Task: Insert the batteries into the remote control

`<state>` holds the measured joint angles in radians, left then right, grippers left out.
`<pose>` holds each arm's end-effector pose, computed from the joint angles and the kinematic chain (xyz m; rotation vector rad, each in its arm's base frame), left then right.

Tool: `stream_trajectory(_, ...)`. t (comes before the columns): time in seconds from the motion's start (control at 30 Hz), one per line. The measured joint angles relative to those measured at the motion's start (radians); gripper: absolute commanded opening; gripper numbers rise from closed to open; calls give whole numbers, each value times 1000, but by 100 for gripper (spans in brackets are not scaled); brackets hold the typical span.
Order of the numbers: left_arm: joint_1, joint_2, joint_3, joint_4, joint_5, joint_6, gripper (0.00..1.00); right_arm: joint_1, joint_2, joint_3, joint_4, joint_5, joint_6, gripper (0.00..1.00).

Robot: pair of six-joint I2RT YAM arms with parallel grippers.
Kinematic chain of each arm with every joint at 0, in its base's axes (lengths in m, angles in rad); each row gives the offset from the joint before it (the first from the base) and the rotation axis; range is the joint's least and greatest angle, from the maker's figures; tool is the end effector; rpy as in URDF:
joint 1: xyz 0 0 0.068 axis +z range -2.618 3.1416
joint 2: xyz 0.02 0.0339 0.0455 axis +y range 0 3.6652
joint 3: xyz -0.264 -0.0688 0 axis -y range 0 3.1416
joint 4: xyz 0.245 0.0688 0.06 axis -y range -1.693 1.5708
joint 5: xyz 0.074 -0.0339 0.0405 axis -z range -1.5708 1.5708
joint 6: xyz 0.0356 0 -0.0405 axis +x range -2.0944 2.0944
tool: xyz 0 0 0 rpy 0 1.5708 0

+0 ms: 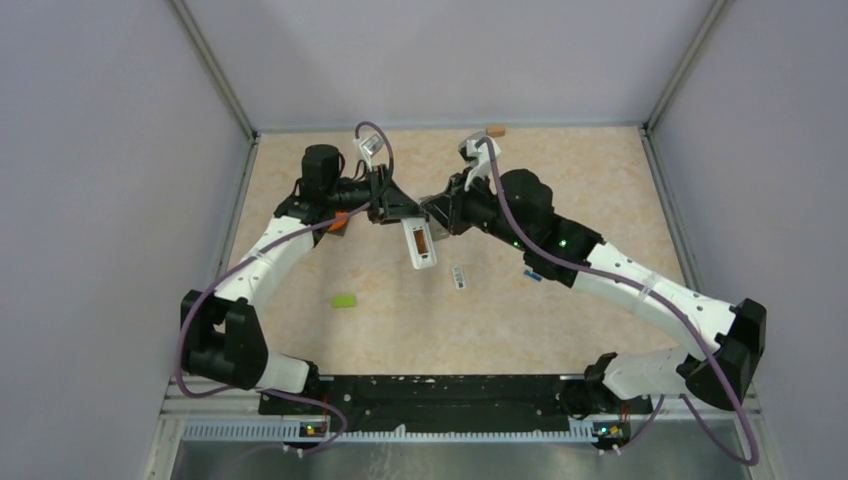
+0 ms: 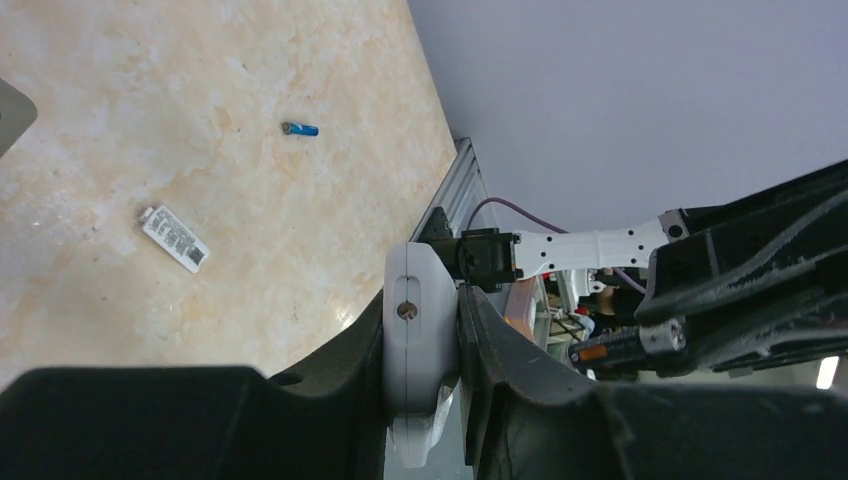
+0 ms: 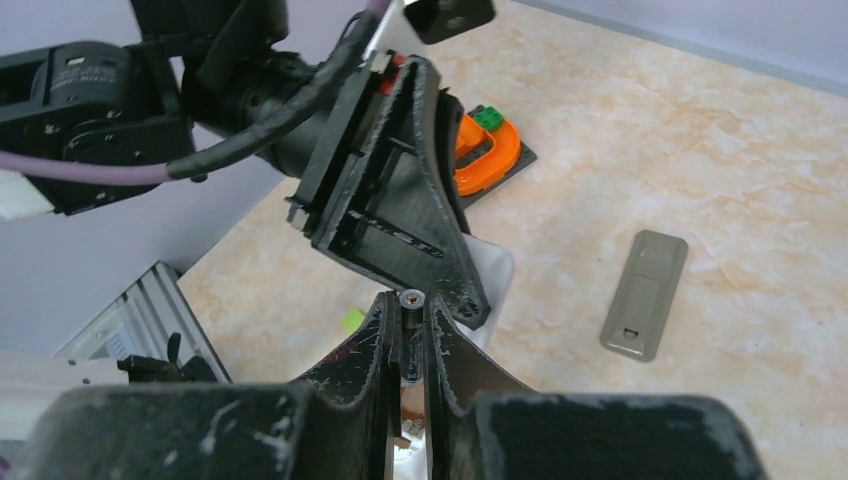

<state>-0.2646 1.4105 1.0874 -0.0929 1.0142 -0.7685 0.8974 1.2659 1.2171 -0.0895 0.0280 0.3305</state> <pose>0.2953 -0.1113 0.3157 0.2057 2.1515 -1.6356 0.1860 0.2315 0.3982 -0.4799 1.7254 0.8775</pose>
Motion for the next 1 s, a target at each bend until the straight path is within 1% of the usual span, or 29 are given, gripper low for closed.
stream_trajectory(0.13,0,8,13,-43,12,-21,0,36,7,-2,8,0,-50,0)
stream_trajectory(0.33,0,19,13,-59,22,-50,0,43,7,-26,30,-2,-92,0)
stream_trajectory(0.47,0,21,13,-59,23,-68,0,50,13,-35,44,-7,-96,0)
stream_trajectory(0.77,0,21,16,-50,22,-103,0,56,15,-124,85,-11,-95,0)
stream_trajectory(1.0,0,21,22,-37,21,-120,0,56,18,-146,110,-10,-95,0)
